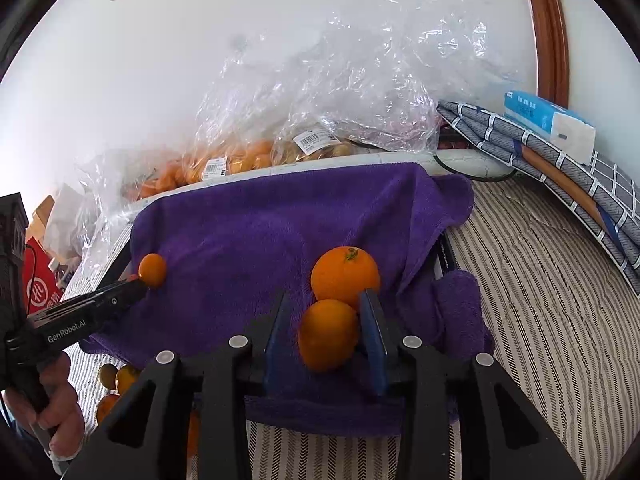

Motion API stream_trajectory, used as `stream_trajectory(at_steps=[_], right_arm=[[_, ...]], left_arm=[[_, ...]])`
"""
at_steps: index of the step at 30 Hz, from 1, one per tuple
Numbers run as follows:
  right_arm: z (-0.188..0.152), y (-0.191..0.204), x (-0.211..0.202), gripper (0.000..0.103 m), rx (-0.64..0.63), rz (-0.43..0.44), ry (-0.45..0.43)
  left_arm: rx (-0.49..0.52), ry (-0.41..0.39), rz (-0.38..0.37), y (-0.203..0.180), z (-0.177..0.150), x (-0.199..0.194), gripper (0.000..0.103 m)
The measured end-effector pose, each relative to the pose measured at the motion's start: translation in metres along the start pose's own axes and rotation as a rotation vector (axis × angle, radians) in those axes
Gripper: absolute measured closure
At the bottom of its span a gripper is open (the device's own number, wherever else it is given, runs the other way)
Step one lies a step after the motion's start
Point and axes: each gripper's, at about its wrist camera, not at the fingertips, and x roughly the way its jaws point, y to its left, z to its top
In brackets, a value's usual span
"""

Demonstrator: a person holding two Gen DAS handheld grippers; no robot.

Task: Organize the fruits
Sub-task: 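Lower the yellow fruit onto the towel and open the right gripper while the left releases the apple, then withdraw both open grippers from the towel toward the loose fruit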

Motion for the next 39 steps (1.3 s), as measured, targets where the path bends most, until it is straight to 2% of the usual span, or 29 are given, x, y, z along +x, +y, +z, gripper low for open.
stream_trajectory(at_steps=[9,12,17,24,28,33,39], right_arm=[[0.000,-0.001,-0.001,0.062,0.004,-0.013,-0.005],[0.000,-0.002,-0.002,0.062,0.008,-0.018,-0.012],[0.002,0.002,-0.008,0.061,0.006,-0.014,-0.030],[0.001,0.018,-0.035,0.054,-0.042,-0.034,-0.064],[-0.006,0.024,-0.052,0.053,-0.077,-0.064,-0.074],[-0.019,0.025,-0.066,0.053,-0.041,-0.054,-0.029],[-0.044,0.041,-0.070,0.055,-0.075,0.002,0.046]], left_arm=[[-0.014,0.012,-0.010,0.000,0.000,0.000,0.080],[-0.027,0.010,-0.028,0.002,0.001,-0.003,0.075],[-0.044,-0.020,-0.036,0.003,0.002,-0.010,0.068],[-0.080,-0.063,-0.035,0.009,0.004,-0.017,0.067],[-0.088,-0.095,-0.035,0.009,0.003,-0.023,0.066],[-0.075,-0.131,0.011,0.009,-0.007,-0.028,0.064],[-0.098,-0.153,0.025,0.019,-0.012,-0.035,0.064]])
